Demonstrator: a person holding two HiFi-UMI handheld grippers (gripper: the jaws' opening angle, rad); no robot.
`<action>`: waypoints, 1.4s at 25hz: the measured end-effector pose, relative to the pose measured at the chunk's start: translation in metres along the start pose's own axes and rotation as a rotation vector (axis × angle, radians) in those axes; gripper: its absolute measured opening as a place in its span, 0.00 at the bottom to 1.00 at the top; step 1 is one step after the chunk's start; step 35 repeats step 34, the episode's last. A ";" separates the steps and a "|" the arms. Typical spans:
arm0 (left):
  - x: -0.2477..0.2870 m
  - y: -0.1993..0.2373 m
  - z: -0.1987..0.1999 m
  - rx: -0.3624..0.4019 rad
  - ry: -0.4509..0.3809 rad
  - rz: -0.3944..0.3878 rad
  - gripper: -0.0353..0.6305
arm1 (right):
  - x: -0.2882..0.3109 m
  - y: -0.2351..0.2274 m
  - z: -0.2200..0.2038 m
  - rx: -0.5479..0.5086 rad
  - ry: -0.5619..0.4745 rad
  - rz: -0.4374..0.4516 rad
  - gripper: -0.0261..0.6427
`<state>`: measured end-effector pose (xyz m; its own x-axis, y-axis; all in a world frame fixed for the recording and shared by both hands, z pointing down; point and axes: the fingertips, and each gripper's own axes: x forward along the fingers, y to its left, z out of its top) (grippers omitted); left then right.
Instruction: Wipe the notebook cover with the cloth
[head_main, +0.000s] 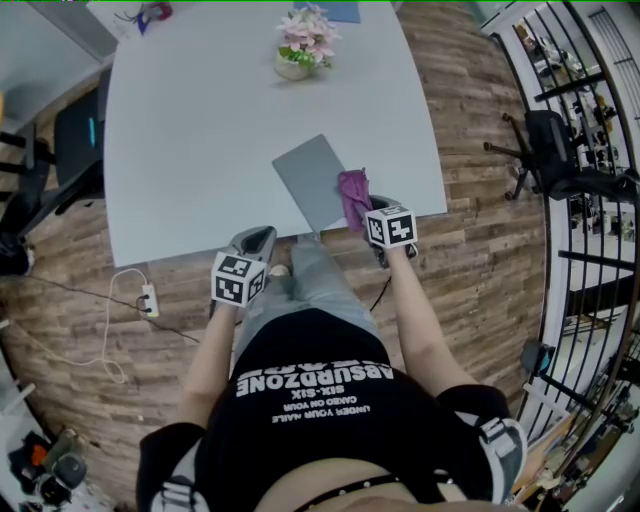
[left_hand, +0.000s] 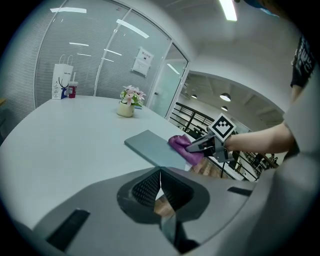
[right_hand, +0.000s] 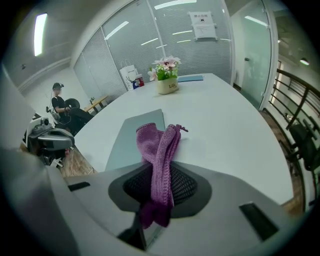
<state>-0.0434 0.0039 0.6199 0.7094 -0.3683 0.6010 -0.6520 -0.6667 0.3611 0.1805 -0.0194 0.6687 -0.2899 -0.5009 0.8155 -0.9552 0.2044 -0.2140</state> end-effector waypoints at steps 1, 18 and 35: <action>0.001 -0.001 0.000 0.001 0.002 -0.002 0.08 | -0.002 -0.003 0.000 0.007 -0.005 -0.008 0.18; 0.016 -0.016 0.005 0.022 0.011 -0.042 0.08 | -0.002 -0.006 -0.010 0.057 -0.138 -0.043 0.17; 0.023 -0.013 0.008 0.020 0.016 -0.064 0.08 | -0.002 -0.005 -0.010 0.069 -0.140 -0.043 0.17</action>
